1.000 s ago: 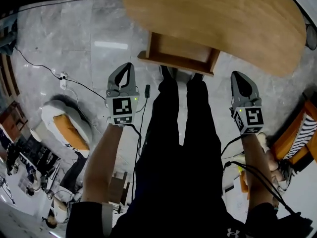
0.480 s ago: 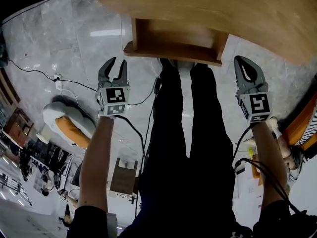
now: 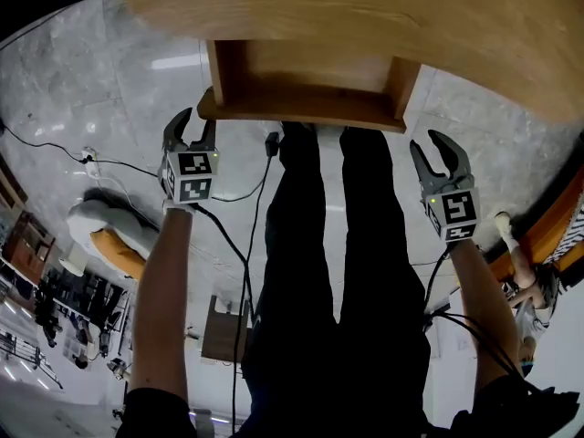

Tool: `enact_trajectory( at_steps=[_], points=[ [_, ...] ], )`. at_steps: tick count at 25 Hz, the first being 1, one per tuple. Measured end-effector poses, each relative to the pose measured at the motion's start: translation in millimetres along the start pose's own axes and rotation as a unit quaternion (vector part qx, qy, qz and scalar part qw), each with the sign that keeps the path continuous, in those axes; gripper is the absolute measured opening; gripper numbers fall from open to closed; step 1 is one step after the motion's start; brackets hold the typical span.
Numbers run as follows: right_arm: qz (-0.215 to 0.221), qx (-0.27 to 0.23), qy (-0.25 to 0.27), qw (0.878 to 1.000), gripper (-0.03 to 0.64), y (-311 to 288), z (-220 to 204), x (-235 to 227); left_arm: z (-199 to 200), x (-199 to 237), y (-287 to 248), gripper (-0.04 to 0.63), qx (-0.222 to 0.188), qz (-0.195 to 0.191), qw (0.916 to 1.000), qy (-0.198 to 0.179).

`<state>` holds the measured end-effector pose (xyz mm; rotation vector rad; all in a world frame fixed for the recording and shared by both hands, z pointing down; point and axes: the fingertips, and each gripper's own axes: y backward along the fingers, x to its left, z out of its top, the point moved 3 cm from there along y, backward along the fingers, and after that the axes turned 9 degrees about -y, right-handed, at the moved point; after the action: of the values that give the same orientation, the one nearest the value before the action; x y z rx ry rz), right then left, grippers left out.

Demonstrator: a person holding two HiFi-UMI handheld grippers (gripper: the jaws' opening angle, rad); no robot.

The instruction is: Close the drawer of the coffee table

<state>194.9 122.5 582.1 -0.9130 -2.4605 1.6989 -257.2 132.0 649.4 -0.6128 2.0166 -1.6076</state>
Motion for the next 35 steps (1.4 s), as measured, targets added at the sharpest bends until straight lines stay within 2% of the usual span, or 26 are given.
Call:
enact_trajectory(
  at_steps=[5,11,15,24,30,35],
  points=[
    [-0.012,0.029,0.015,0.999,0.161,-46.4,-32.7,2.6,3.1,1.1,-15.5,0.186,-0.006,0.004,0.9999,0.009],
    [-0.025,-0.009,-0.005,1.000,0.152,-74.3,-19.9,6.8,18.4,-2.8,-15.6,0.186,-0.041,0.013,0.9989,0.022],
    [-0.018,-0.018,-0.015,1.000,0.086,-74.3,-12.2,7.2,29.6,-3.5,-15.6,0.166,-0.055,0.003,0.9972,0.051],
    [-0.013,-0.008,-0.046,0.999,0.083,-73.5,-12.8,8.0,29.4,-3.5,-12.1,0.161,-0.059,-0.006,0.9933,0.099],
    [-0.009,-0.008,-0.054,0.998,0.083,-60.9,-5.5,11.8,32.5,-2.6,2.8,0.161,-0.062,0.000,0.9916,0.113],
    [-0.010,-0.015,-0.079,0.997,0.083,-52.2,7.3,11.6,39.0,2.5,15.3,0.161,-0.070,0.000,0.9912,0.112]
  ],
)
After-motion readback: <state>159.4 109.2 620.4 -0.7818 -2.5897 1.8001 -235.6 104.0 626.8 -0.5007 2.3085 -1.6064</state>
